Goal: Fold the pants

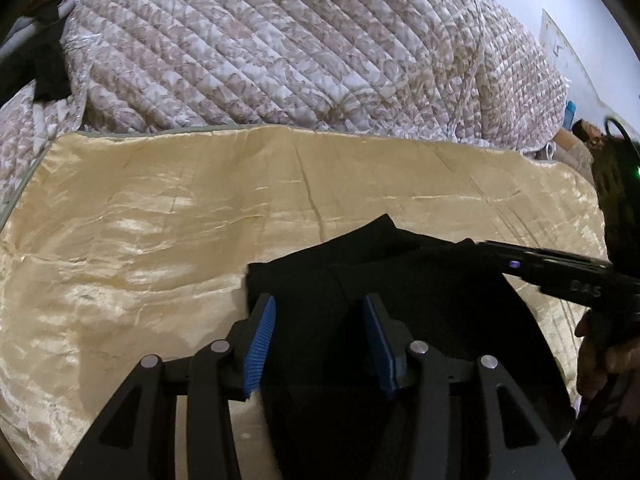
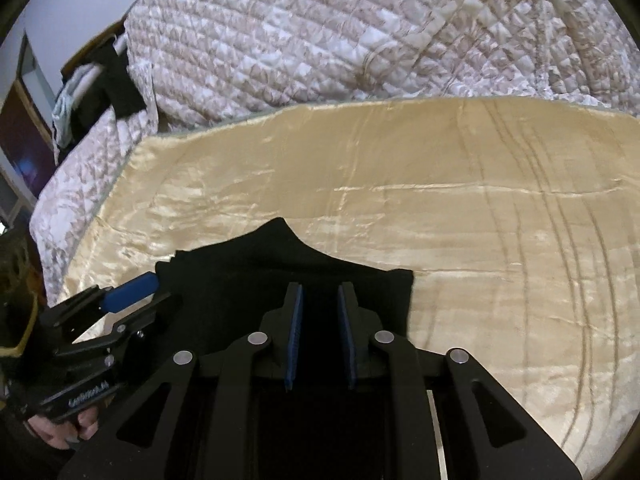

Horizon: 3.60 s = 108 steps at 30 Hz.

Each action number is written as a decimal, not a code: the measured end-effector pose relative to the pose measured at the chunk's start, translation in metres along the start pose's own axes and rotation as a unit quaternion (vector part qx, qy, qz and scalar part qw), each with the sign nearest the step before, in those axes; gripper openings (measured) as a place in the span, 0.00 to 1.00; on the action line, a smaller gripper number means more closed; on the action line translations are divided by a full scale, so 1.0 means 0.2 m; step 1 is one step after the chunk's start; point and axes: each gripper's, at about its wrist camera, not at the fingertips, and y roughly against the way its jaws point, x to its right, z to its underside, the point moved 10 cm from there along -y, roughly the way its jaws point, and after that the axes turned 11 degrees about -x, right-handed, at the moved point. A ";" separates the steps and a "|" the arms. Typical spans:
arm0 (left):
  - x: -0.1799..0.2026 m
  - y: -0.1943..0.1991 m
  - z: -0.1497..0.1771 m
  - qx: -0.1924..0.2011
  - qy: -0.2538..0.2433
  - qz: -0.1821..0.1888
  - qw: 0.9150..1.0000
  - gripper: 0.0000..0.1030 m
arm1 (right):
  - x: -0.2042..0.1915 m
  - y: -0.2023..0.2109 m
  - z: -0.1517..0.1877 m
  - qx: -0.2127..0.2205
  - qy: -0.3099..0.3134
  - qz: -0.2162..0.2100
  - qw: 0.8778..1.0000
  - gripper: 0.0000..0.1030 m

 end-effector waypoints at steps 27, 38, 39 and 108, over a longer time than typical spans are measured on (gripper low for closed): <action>-0.04 -0.06 0.21 -0.047 0.100 0.160 0.981 0.63 | 0.05 0.04 0.31 -0.040 -0.085 -0.168 0.981 0.48; -0.04 -0.03 0.23 -0.048 0.111 0.154 0.981 0.42 | 0.06 0.03 0.31 -0.040 -0.097 -0.179 0.978 0.26; -0.04 -0.03 0.22 -0.049 0.114 0.152 0.981 0.39 | 0.06 0.02 0.30 -0.041 -0.096 -0.177 0.979 0.26; -0.15 0.02 0.08 0.015 0.013 -0.080 0.997 0.37 | -0.22 -0.03 0.15 0.028 0.078 0.051 0.995 0.21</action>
